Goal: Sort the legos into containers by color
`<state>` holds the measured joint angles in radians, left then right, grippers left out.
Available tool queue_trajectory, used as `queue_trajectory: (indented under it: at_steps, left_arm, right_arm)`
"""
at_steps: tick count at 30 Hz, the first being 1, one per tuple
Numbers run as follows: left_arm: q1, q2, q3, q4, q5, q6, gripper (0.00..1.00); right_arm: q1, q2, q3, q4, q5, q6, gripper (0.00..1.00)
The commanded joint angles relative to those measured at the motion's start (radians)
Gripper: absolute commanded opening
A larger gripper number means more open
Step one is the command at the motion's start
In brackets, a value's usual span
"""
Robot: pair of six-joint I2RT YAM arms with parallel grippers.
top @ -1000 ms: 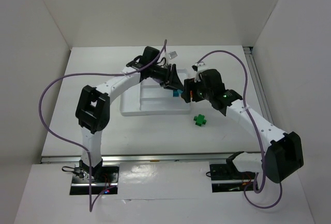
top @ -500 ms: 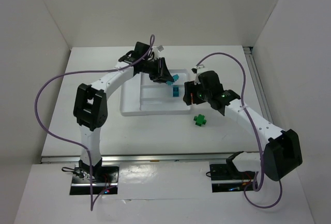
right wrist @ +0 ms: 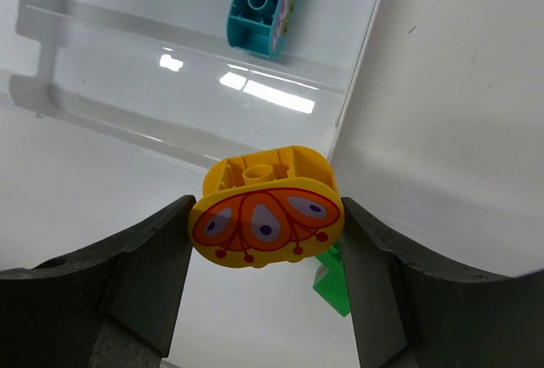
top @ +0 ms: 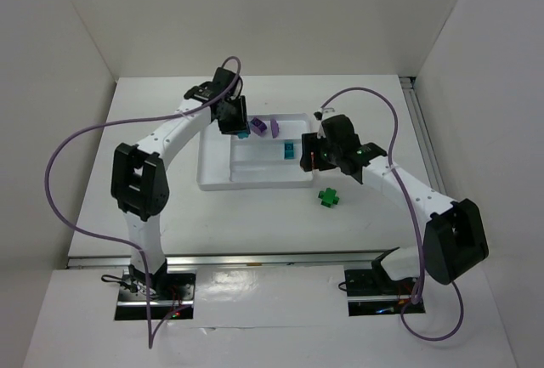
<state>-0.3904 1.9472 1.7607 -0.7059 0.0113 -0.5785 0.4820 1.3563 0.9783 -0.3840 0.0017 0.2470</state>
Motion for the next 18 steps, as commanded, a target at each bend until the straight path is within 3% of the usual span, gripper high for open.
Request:
queue_trajectory:
  at_steps: [1, 12, 16, 18]
  left_arm:
    - [-0.034, 0.048, 0.020, -0.062, -0.065, 0.017, 0.00]
    - [-0.108, 0.101, 0.010, -0.063, -0.093, -0.012, 0.00]
    - [-0.117, 0.121, 0.032, -0.063, -0.105, -0.021, 0.18]
    - [-0.117, 0.147, 0.057, -0.063, -0.105, -0.021, 0.21]
  right_arm:
    - [0.003, 0.004, 0.059, 0.000, 0.040, 0.018, 0.42]
    - [0.003, -0.008, 0.059, -0.009, 0.049, 0.018, 0.42]
    - [0.003, -0.008, 0.059, -0.009, 0.049, 0.018, 0.42]
    - [0.003, -0.008, 0.059, -0.009, 0.049, 0.018, 0.42]
